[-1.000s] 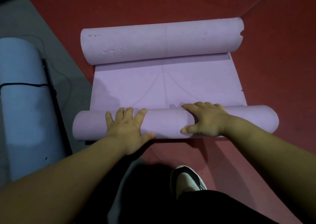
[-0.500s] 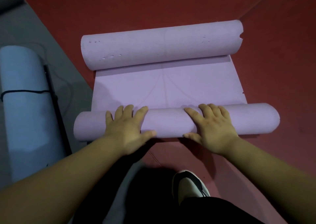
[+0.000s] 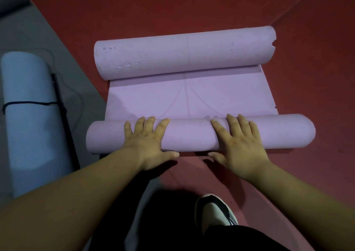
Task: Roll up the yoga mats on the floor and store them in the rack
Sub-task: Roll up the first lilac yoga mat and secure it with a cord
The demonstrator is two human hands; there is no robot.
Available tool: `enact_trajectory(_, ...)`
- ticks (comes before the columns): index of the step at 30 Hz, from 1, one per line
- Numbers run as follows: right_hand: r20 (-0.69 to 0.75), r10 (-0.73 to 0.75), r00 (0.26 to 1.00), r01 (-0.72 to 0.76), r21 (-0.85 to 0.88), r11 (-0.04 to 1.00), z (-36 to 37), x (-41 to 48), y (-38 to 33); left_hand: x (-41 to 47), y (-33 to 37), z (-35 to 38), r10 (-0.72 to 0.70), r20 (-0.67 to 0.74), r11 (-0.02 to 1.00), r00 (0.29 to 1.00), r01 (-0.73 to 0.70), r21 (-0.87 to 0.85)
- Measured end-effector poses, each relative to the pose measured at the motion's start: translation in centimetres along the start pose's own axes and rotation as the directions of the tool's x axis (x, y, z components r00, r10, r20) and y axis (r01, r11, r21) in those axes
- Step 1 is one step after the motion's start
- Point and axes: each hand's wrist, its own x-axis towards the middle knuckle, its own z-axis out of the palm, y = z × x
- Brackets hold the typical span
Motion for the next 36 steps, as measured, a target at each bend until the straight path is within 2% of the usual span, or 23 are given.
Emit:
enact_trajectory(4, -0.059, 0.018, 0.998, -0.019, -0.019, 1.0, 0.8, -0.2, -0.3, -0.1, 0.1, 0.3, -0.008, -0.003, 1.0, 1.0, 0.008, 0.011)
enact_trajectory(13, 0.001, 0.011, 1.0, -0.011, -0.032, 0.999, 0.2, 2.5, 0.7, 1.8, -0.4, -0.8, 0.009, -0.065, 1.0, 0.998, -0.01, -0.026)
enact_trajectory(19, 0.075, -0.056, 0.996, 0.06, -0.052, 0.997, -1.4, 4.9, 2.1, 3.0, -0.7, -0.9, 0.012, -0.143, 1.0, 0.99, -0.015, -0.02)
enact_trajectory(21, 0.14, -0.086, 0.986, 0.095, -0.057, 0.994, -1.8, 5.7, 2.3, 3.3, -0.9, -1.1, 0.022, -0.152, 1.0, 0.988, -0.025, -0.018)
enact_trajectory(24, 0.233, -0.13, 0.964, 0.14, -0.03, 0.99, -2.6, 7.3, 2.8, 3.9, -1.2, -1.8, 0.042, -0.14, 0.999, 0.989, -0.046, -0.025)
enact_trajectory(28, 0.281, -0.196, 0.939, 0.205, -0.002, 0.979, -3.3, 8.4, 3.6, 4.1, -1.4, -2.7, 0.054, -0.105, 0.998, 0.993, -0.057, -0.021)
enact_trajectory(31, 0.254, -0.237, 0.938, 0.251, -0.021, 0.968, -3.2, 6.8, 3.6, 2.2, -1.0, -1.2, 0.069, -0.137, 0.998, 0.988, -0.07, 0.0)
enact_trajectory(33, 0.237, -0.282, 0.93, 0.281, 0.037, 0.959, -2.8, 4.3, 3.0, -0.2, -1.2, 0.3, 0.098, -0.135, 0.995, 0.986, -0.098, 0.006)
enact_trajectory(36, 0.337, -0.351, 0.874, 0.316, 0.156, 0.936, -2.3, -1.7, 1.8, -5.2, -1.3, 3.3, 0.219, -0.058, 0.975, 0.974, -0.216, 0.053)
